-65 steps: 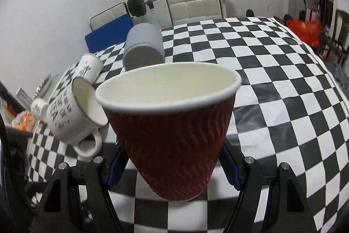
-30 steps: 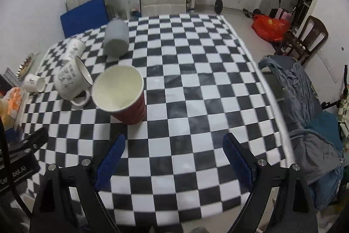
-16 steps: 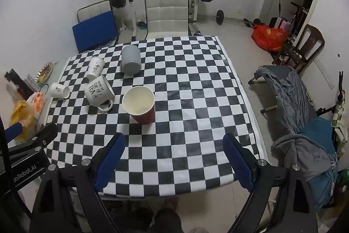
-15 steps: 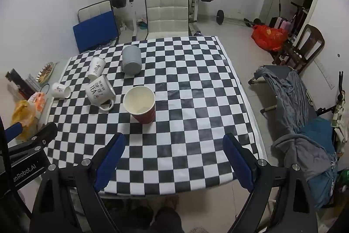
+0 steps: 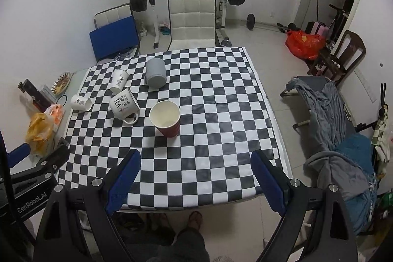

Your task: Flip cup upright

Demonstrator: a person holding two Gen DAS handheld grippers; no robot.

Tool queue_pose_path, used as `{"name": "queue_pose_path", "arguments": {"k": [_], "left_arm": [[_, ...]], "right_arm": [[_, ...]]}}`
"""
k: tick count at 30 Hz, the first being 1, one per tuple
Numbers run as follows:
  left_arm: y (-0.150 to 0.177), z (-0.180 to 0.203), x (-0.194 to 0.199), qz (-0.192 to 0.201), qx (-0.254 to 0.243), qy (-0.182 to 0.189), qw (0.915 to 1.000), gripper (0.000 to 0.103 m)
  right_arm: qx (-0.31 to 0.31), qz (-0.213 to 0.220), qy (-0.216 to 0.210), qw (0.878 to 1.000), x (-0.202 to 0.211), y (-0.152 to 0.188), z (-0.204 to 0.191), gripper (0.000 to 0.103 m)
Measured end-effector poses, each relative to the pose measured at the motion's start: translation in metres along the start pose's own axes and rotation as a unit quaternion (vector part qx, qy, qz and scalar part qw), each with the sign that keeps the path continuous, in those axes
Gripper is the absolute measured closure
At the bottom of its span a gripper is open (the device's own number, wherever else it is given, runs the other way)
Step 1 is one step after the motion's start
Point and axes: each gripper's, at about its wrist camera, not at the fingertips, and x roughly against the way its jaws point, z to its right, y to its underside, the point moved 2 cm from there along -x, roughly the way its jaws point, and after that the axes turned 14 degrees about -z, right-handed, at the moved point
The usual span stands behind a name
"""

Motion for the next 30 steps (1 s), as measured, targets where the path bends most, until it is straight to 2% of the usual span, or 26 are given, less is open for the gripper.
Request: {"name": "queue_pose_path", "arguments": {"k": [9,30], "left_arm": [[-0.002,-0.002,0.017,0.015,0.003,-0.005,0.9999,0.004],[-0.008,0.0,0.028,0.024,0.008,-0.012,0.9996,0.004]], "right_arm": [[0.004,0.012,-0.003,1.0,0.022,-0.001,0.0,0.011],[0.011,0.011,-0.011,1.0,0.031,-0.015,0.001,0.011]]}}
